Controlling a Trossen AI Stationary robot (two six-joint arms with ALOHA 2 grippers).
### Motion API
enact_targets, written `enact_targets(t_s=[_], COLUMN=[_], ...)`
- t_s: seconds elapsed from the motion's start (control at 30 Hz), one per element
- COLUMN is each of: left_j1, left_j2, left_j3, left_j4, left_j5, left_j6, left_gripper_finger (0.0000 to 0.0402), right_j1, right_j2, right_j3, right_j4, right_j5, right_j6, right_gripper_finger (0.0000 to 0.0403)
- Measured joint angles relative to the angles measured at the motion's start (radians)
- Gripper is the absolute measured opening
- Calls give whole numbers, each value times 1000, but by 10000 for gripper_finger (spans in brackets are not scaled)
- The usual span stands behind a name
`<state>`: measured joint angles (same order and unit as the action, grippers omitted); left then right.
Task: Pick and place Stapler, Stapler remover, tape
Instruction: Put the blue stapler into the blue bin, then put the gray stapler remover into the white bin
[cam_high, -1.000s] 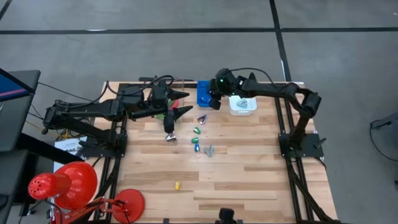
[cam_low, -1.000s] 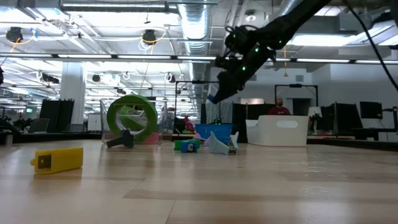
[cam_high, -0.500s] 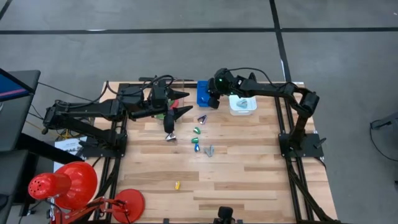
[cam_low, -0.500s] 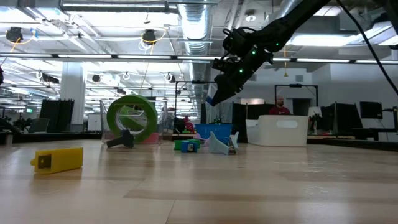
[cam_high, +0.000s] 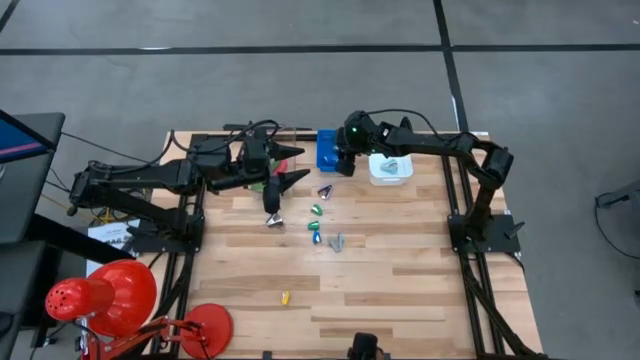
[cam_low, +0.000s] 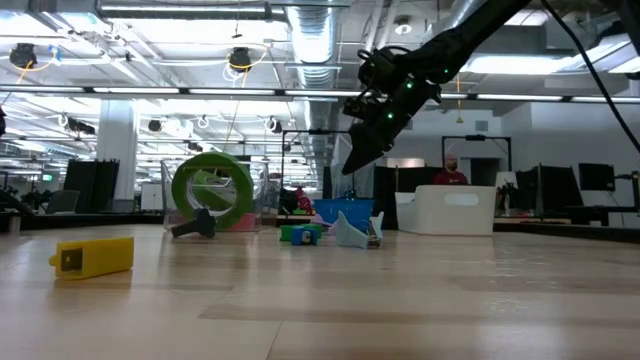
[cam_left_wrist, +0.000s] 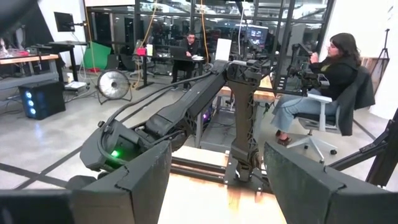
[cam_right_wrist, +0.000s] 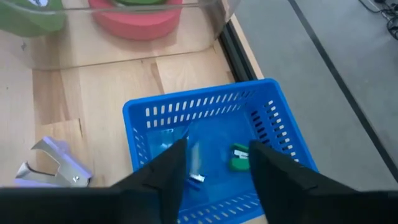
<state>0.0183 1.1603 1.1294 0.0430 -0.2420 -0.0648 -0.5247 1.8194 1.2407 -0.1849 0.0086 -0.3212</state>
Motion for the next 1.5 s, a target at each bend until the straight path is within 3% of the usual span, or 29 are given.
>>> enact_targets(t_s=[0.17, 0.3, 0.8, 1.17, 1.5], left_j1=[0, 0, 0, 0, 0], left_j2=[0, 0, 0, 0, 0], left_j3=[0, 0, 0, 0, 0], left_j4=[5, 5, 11, 11, 11], left_j5=[0, 0, 0, 0, 0], left_j6=[0, 0, 0, 0, 0], left_gripper_finger=[245, 245, 245, 245, 245], right_j1=[0, 9, 105, 284, 458], right_j2=[0, -1, -155, -226, -225], right_j3=[0, 0, 0, 0, 0], right_j4=[-12, -33, -203, -309, -401], right_j5=[0, 2, -2, -8, -8], right_j6=[6, 6, 1, 2, 159], right_gripper_finger=[226, 248, 249, 249, 249])
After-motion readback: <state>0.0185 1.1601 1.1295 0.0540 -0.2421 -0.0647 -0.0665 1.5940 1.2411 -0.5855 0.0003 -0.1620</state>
